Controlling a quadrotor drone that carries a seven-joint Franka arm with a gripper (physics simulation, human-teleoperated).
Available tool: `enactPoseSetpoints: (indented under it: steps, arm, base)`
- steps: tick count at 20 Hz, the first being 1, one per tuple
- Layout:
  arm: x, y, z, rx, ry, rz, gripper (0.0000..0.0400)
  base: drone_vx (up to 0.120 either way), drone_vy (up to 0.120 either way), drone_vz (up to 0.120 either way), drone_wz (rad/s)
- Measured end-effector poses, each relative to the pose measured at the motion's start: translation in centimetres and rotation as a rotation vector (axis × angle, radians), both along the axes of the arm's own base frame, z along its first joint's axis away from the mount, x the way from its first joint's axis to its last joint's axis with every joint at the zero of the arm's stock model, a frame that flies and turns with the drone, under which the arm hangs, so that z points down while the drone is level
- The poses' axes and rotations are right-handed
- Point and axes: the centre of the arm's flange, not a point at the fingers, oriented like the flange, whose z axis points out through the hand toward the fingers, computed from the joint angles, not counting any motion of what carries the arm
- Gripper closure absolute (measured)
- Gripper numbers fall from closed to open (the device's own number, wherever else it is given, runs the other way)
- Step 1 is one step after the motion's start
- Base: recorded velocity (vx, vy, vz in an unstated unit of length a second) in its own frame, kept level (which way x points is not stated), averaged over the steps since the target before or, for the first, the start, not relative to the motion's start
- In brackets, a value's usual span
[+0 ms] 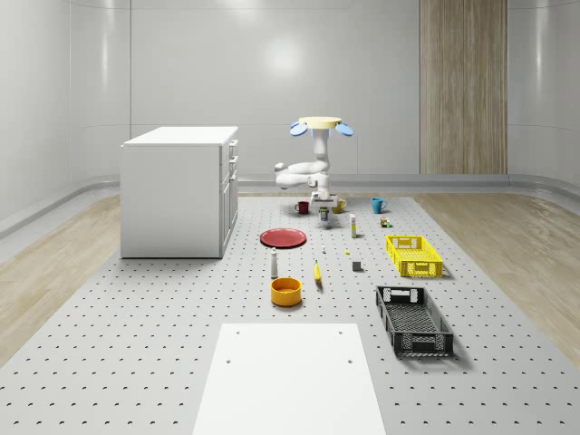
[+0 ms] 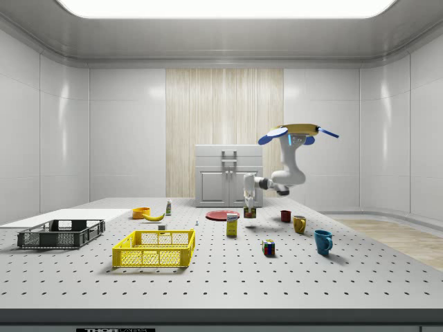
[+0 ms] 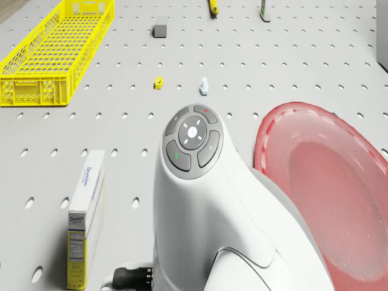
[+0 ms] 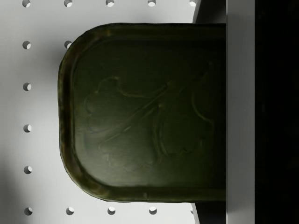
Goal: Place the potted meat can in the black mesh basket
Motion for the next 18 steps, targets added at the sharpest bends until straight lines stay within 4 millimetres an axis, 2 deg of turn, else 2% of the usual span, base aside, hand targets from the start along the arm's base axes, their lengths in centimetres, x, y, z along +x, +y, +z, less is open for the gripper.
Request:
enactPoseSetpoints:
  steps: [2,12,18]
  arm:
    - [0.0,0.0,-0.4,0.0,0.0,0.002,0.0118]
    - [0.0,-0.02,-1.09,0.0,0.0,0.004,0.0118]
    - [0.0,-0.02,-1.15,0.0,0.0,0.006,0.0119]
  base:
    - [0.12,0.04,0.12,0.0]
    - [0.12,0.12,0.12,0.0]
    - [0.12,0.007,0.007,0.0]
